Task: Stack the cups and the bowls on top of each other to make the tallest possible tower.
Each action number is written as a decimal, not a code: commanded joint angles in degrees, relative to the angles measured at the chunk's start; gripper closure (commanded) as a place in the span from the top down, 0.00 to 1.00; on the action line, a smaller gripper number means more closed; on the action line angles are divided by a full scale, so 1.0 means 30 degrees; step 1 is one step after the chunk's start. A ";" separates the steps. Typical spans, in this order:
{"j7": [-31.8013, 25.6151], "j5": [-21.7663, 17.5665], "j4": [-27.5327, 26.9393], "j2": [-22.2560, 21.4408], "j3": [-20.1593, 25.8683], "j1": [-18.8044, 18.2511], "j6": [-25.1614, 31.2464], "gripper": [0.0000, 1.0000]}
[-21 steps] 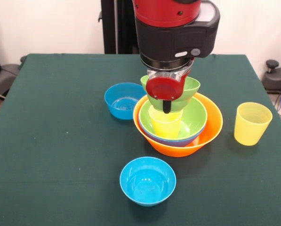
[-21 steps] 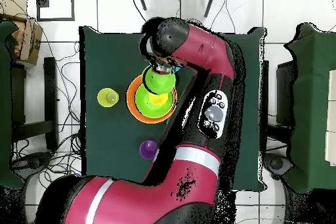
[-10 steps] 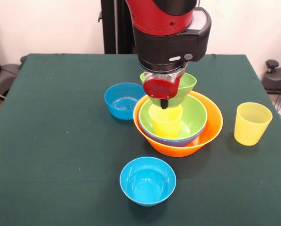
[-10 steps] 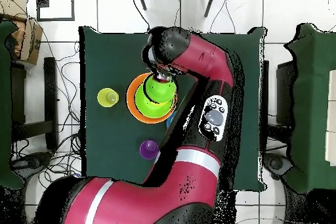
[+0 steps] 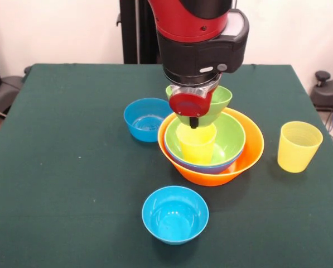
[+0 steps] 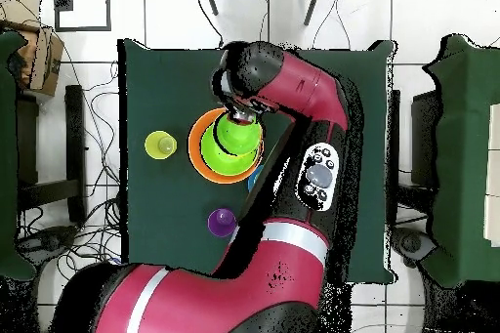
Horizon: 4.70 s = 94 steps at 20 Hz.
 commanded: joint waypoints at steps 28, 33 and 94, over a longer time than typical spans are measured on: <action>0.0992 -0.0684 0.1226 0.1887 0.1142 0.0391 -0.3623 0.00; 0.0756 -0.0475 0.1484 0.0927 0.1272 0.0313 -0.2430 0.00; -0.0846 0.0084 0.4871 -0.2417 0.4282 -0.1111 0.0114 0.00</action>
